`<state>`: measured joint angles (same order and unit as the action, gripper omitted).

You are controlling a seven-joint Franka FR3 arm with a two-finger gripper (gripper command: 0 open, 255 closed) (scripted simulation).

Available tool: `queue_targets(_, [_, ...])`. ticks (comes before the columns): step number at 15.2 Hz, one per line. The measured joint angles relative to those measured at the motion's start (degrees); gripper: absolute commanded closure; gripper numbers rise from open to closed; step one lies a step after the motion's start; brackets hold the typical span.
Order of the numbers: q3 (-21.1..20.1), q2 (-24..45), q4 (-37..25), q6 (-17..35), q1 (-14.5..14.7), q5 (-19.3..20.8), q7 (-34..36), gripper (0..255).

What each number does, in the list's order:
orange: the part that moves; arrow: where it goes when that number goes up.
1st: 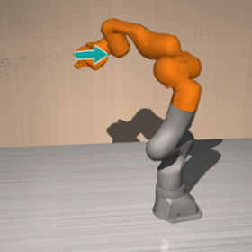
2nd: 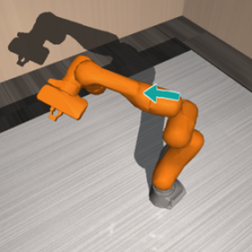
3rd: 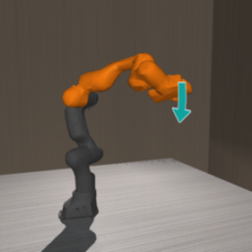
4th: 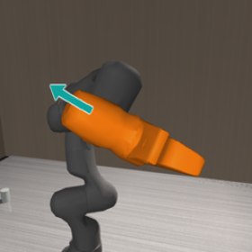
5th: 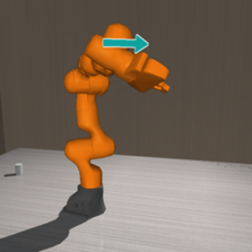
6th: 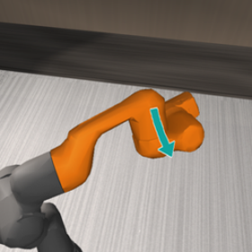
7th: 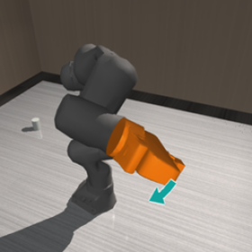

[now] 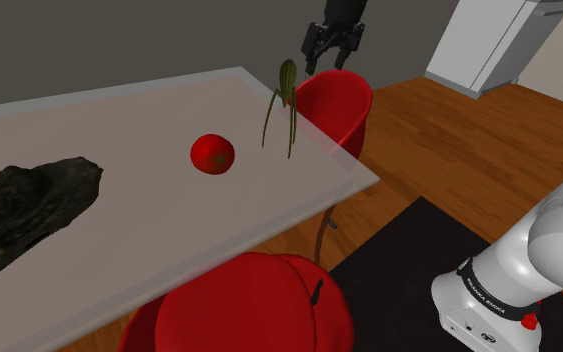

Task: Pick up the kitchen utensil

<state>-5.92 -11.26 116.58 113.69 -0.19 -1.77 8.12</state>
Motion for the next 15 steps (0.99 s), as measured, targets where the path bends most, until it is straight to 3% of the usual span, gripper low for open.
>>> queue_targets(8, [-1.2,15.4,-16.6,2.5,0.5,3.6,2.6,0])
queue_targets(15, [-1.3,17.3,-14.3,7.0,0.7,4.2,3.2,0])
